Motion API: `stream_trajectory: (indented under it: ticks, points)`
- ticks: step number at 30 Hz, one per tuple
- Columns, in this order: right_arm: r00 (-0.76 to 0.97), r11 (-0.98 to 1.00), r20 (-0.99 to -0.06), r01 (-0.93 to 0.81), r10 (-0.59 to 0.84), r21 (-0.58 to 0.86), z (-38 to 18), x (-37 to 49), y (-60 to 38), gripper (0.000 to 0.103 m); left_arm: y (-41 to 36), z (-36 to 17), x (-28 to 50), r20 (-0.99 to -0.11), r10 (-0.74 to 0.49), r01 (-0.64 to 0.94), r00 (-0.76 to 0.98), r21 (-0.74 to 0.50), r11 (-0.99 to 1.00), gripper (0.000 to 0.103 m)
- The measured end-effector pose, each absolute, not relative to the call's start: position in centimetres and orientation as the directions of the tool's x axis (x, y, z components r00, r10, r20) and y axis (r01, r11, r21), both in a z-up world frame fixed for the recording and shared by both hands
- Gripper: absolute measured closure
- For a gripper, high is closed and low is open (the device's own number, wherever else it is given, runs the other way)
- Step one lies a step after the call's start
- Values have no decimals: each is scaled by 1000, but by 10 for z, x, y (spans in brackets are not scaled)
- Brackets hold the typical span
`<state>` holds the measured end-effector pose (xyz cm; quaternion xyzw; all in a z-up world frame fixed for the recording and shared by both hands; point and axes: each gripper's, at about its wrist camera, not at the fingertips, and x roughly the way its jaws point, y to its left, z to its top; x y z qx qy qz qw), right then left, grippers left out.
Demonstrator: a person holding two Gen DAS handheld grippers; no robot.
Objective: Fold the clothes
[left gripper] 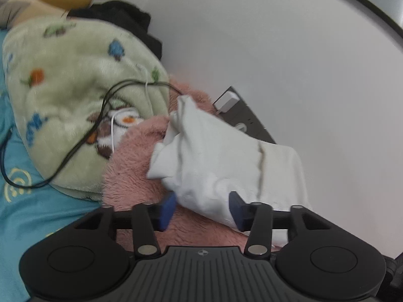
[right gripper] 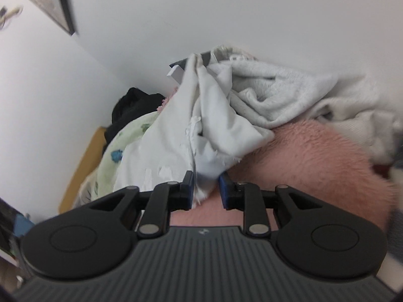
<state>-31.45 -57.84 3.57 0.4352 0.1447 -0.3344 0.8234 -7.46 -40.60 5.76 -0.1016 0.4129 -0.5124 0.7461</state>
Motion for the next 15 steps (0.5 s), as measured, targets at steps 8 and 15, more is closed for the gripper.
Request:
stream_trajectory:
  ticks: [8, 15]
  points:
    - [745, 584, -459, 666, -484, 464, 100, -350, -512, 77, -342, 141, -147, -441, -867, 799, 231, -423, 428, 19]
    - [786, 713, -324, 616, -526, 337, 145, -390, -437, 15, -272, 167, -211, -375, -869, 821, 323, -346, 454, 0]
